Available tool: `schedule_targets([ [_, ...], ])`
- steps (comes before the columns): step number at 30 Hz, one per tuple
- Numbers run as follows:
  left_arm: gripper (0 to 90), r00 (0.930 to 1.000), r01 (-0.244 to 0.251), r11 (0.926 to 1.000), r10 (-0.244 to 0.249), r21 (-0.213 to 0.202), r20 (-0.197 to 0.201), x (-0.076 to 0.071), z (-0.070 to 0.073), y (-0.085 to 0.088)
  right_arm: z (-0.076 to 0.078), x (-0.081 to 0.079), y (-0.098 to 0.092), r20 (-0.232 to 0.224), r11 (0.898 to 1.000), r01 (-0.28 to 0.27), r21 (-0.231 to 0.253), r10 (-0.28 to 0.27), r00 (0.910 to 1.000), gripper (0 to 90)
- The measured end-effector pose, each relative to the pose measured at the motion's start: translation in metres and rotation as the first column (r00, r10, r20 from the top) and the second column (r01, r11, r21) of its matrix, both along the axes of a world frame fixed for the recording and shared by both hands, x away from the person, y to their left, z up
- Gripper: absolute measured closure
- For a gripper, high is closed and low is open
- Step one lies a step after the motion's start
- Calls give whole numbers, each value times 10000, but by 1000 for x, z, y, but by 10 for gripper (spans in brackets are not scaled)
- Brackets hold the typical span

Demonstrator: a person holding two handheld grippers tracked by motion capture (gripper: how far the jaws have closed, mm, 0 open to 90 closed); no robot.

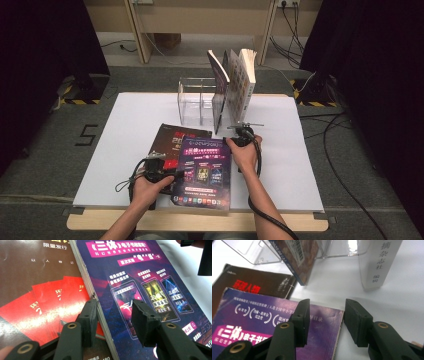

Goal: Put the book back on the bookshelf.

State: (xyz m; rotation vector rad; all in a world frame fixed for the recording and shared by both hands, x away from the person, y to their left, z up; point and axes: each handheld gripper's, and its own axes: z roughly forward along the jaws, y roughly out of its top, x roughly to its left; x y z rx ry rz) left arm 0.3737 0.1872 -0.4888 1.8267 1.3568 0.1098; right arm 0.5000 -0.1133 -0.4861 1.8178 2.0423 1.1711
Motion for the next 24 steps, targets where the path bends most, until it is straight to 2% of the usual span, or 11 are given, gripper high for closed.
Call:
schedule_targets([
  [3,555,10000,-9,10000,9,32,34,0,0,0,-2,1,-2,93,9999,65,152,-67,9999,565],
  [7,554,10000,-59,10000,59,15,35,0,0,0,-3,2,0,282,10000,-21,50,20,9996,557],
  [14,564,9999,-28,9997,25,240,118,0,0,-2,-3,2,0,267,10000,-54,1,54,9996,570],
  [21,598,9999,72,9984,-81,562,148,1,2,-3,-3,4,-3,-17,9997,-48,258,48,10000,600],
  [24,598,9999,118,9983,-124,566,106,2,2,-3,-2,3,-5,-137,9991,-71,410,76,9999,600],
])
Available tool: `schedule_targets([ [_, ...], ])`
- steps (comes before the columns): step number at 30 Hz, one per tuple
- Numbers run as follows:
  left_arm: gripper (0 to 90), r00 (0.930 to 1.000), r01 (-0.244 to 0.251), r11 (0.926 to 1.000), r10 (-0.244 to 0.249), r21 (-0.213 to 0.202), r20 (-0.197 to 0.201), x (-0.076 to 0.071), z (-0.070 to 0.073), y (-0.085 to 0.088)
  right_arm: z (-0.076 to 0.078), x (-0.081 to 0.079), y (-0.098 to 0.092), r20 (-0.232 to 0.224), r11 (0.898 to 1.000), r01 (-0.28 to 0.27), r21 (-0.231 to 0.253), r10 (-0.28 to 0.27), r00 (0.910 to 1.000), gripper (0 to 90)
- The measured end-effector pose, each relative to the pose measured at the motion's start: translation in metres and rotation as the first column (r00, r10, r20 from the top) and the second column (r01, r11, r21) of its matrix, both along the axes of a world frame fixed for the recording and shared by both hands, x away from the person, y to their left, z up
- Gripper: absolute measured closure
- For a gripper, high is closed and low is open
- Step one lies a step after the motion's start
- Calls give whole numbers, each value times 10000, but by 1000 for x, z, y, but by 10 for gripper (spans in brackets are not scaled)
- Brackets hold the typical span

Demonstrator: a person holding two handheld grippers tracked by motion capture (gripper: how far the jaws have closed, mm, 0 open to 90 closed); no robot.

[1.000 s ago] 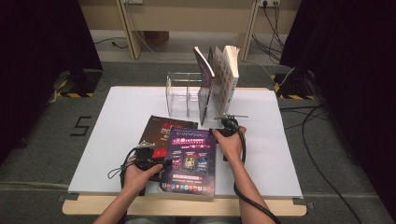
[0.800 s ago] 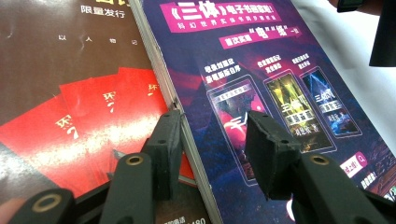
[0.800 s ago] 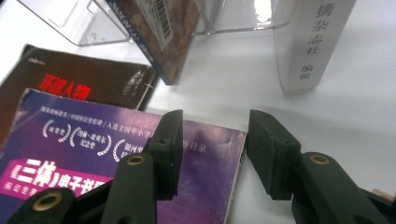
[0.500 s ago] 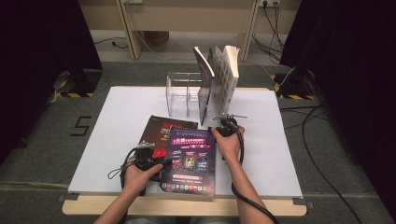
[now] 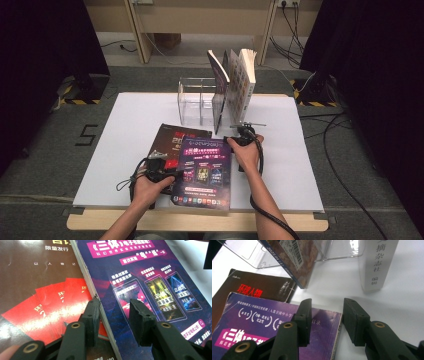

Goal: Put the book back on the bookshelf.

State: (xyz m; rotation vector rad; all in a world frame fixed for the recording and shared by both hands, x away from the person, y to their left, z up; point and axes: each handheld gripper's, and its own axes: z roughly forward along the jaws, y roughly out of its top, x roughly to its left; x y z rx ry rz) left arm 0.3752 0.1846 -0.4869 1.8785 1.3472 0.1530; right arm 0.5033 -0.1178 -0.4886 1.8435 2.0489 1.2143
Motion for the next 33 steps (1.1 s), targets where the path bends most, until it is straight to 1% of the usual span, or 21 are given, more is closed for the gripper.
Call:
schedule_targets([
  [3,602,10000,-32,10000,32,-18,-33,0,0,0,-1,-1,-3,-90,9995,56,296,-53,9999,600],
  [5,601,9999,-111,9999,111,17,-19,0,0,0,1,-3,-3,-320,9991,55,418,-42,9995,598],
  [7,600,9999,-162,9998,162,106,23,0,1,-1,1,-4,-3,-322,9995,-51,313,61,9995,599],
  [8,600,9999,-154,9997,153,177,46,-1,1,-2,3,-5,-1,-526,9992,44,398,-23,9986,597],
  [9,598,9999,-142,9996,140,256,84,-1,1,-2,2,-5,-2,-355,9997,-73,241,82,9993,597],
  [11,599,9998,-153,9995,150,292,104,-1,1,-3,3,-6,-1,-404,9998,-30,204,38,9992,595],
  [15,602,9998,-187,9995,185,240,85,-1,1,-3,4,-7,-1,-619,9996,65,274,-48,9981,583],
  [19,601,9997,-221,9993,217,314,114,-1,1,-4,4,-8,-5,-816,9988,113,476,-74,9966,588],
  [20,600,9996,-244,9991,240,333,130,-1,1,-5,5,-8,-5,-912,9986,142,509,-95,9958,601],
  [23,601,9996,-255,9991,250,349,146,-2,1,-5,6,-8,-6,-1101,9990,153,410,-107,9939,619],
  [25,602,9995,-279,9989,273,387,166,-2,1,-5,7,-8,-6,-1295,9984,195,534,-124,9915,624],
  [27,602,9995,-286,9987,279,422,178,-2,1,-6,6,-9,-8,-1454,9966,287,771,-172,9892,631],
  [28,603,9995,-282,9987,275,433,176,-2,1,-6,6,-8,-9,-1416,9966,248,791,-134,9898,633],
  [30,603,9995,-284,9986,277,435,164,-2,1,-6,6,-9,-9,-1519,9957,302,871,-167,9883,639],
  [33,603,9994,-295,9986,288,443,167,-2,1,-6,6,-9,-8,-1544,9966,245,788,-121,9879,641],
])
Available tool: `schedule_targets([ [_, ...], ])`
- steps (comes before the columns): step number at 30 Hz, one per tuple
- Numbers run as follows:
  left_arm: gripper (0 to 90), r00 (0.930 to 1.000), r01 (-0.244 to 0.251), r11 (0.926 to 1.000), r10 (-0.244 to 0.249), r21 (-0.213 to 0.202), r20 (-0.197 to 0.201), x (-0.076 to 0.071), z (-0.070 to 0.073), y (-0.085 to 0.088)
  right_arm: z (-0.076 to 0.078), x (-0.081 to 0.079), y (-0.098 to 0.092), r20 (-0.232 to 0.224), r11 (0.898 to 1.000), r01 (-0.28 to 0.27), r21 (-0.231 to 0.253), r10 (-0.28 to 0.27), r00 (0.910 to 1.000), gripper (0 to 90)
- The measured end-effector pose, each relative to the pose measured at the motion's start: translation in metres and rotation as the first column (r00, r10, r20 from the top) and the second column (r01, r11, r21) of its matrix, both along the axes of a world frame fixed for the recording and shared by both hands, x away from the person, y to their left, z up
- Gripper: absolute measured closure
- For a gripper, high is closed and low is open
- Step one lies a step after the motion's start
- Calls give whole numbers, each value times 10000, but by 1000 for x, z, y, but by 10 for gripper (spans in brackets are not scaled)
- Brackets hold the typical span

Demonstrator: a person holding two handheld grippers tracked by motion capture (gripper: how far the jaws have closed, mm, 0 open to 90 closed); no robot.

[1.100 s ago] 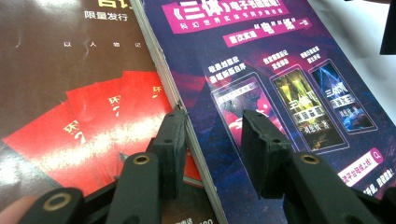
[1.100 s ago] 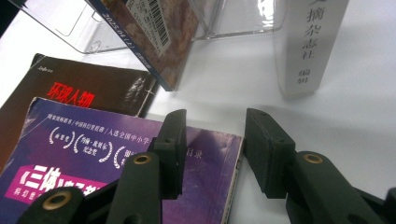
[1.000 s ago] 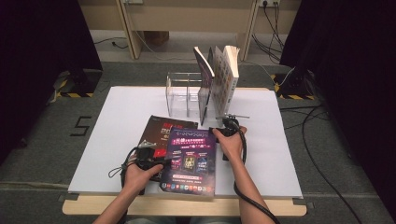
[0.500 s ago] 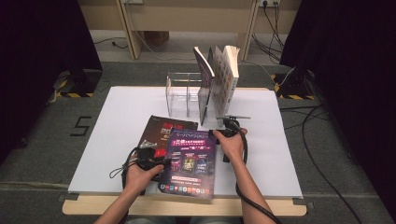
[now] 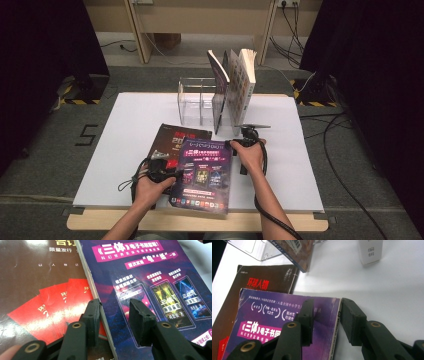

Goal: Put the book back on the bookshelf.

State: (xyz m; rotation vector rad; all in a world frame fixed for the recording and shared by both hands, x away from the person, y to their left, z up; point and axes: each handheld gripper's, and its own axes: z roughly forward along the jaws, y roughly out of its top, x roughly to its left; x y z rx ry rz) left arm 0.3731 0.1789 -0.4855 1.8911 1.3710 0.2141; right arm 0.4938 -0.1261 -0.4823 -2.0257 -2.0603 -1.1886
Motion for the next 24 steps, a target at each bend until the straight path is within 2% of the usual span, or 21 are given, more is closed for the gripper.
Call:
schedule_targets([
  [11,604,10000,3,10000,-3,36,0,0,0,0,2,-2,2,-293,9996,-142,-225,135,9995,687],
  [24,606,10000,22,10000,-22,65,-31,0,1,0,3,-2,-1,-840,9995,-271,128,281,9961,696],
])
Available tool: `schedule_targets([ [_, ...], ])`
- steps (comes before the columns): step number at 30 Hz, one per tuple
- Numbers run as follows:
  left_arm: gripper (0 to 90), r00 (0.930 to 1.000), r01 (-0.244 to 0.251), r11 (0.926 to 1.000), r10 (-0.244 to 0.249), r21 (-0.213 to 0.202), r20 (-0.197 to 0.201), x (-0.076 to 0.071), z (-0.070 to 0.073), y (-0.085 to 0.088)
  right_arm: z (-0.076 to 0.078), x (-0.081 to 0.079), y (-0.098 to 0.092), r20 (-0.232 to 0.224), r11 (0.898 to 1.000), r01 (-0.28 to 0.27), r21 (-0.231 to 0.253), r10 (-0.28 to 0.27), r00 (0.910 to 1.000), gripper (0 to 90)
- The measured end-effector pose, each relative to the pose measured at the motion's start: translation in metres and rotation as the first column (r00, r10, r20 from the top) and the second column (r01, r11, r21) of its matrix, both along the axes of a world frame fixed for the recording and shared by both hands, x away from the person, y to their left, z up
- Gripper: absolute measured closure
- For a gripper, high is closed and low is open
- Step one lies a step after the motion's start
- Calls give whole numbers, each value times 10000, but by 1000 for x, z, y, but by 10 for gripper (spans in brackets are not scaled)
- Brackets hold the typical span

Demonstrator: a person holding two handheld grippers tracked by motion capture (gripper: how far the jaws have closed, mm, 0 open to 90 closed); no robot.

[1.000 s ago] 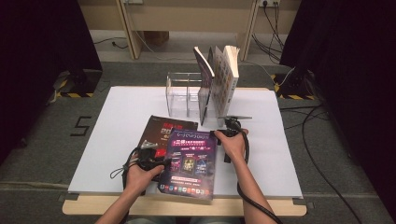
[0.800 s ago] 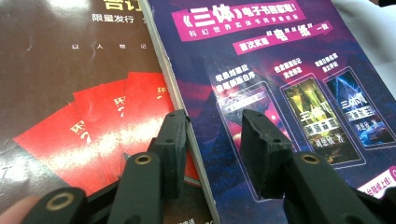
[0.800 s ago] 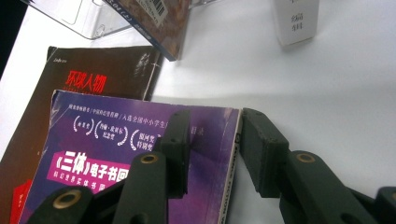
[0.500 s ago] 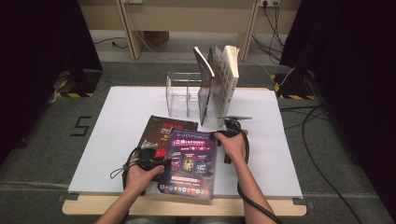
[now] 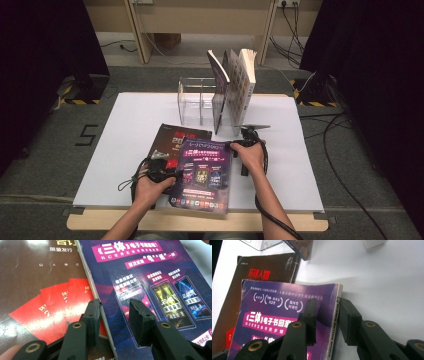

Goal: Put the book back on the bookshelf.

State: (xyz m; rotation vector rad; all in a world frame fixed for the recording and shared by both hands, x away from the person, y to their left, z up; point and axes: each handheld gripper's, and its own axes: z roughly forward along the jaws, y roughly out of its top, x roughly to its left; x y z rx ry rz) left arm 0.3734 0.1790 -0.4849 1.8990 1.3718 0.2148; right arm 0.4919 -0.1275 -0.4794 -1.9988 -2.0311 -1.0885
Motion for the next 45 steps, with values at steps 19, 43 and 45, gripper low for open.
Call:
schedule_targets([
  [19,608,10000,-3,10000,3,59,-6,0,0,1,0,0,-2,-138,9977,-106,670,116,9998,801],
  [43,552,9931,-781,9914,866,-1046,789,-17,11,36,50,-36,9,2481,9831,-422,1782,-34,9687,834],
  [45,550,9925,-808,9903,903,-1126,818,-19,9,38,59,-41,11,2899,9843,-500,1692,-12,9570,834],
])
